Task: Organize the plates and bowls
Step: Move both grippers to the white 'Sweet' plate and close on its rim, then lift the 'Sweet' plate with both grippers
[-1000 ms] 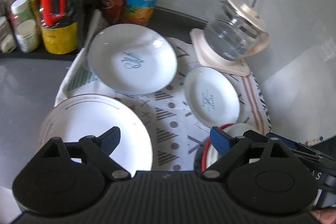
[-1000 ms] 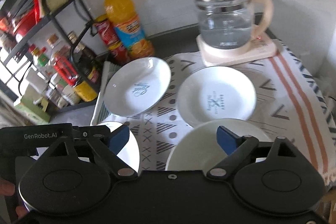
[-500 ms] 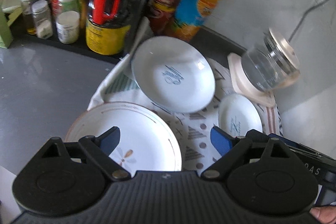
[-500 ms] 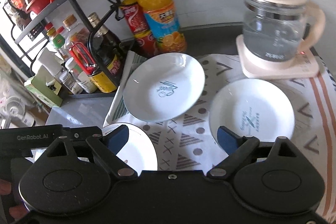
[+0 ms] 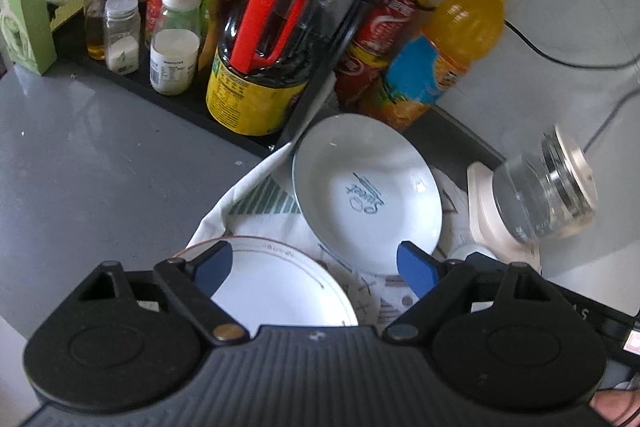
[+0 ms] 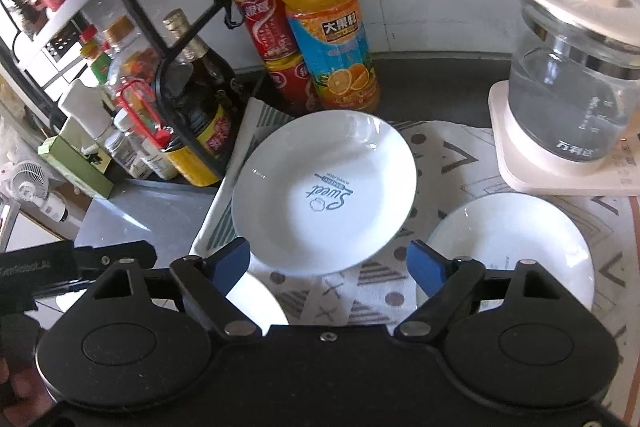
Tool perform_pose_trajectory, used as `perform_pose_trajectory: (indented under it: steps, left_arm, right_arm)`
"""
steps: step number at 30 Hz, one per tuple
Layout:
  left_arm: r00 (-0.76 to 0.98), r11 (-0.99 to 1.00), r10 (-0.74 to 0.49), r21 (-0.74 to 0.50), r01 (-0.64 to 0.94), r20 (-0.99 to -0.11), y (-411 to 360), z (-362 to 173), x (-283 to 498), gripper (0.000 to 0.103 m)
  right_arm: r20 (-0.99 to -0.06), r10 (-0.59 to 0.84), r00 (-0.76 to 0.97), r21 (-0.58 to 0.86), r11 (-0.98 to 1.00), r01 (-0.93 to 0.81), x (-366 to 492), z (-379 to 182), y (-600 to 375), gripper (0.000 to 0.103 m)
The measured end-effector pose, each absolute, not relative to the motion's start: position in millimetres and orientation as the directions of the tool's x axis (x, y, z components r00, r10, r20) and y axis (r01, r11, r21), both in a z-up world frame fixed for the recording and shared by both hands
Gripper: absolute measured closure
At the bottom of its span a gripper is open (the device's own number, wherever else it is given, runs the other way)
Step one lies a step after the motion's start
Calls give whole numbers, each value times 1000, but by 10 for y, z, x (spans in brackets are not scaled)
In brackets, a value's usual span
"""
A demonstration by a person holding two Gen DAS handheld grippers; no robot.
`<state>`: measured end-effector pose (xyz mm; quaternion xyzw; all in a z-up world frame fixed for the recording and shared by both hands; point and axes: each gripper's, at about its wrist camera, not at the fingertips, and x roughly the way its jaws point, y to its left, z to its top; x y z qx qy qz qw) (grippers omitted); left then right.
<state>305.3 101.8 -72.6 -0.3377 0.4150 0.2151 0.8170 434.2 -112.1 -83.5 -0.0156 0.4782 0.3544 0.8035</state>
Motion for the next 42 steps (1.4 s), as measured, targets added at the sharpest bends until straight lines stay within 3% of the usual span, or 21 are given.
perform_pose_trajectory:
  steps: [8, 19, 26, 33, 38, 42]
  left_arm:
    - [577, 619, 54, -426, -660, -815, 1170, -996, 3275, 38]
    - [545, 553, 43, -434, -711, -837, 1316, -1466, 3597, 58]
    - [521, 509, 54, -425, -749, -852, 1386, -1722, 3716, 74]
    - [515, 483, 43, -433, -761, -856, 1417, -1892, 3814, 83]
    - [523, 472, 34, -448, -759, -852, 1387, -1933, 3869, 94]
    - [532, 456, 28, -463, -760, -846, 1392, -1970, 3900, 95]
  right_arm:
    - [-809, 510, 293, 285, 775, -564, 4674, -1072, -963, 31]
    - [-856, 438, 275, 268, 830, -490, 5153, -1493, -853, 40]
    - [-880, 416, 230, 274, 839, -470, 5295, -1765, -806, 54]
    - [-897, 402, 182, 289, 847, -446, 5397, -1951, -758, 72]
    - [-895, 411, 174, 296, 838, -459, 5420, -2000, -675, 74]
    - [-890, 423, 171, 302, 828, -473, 5434, -2014, -621, 78]
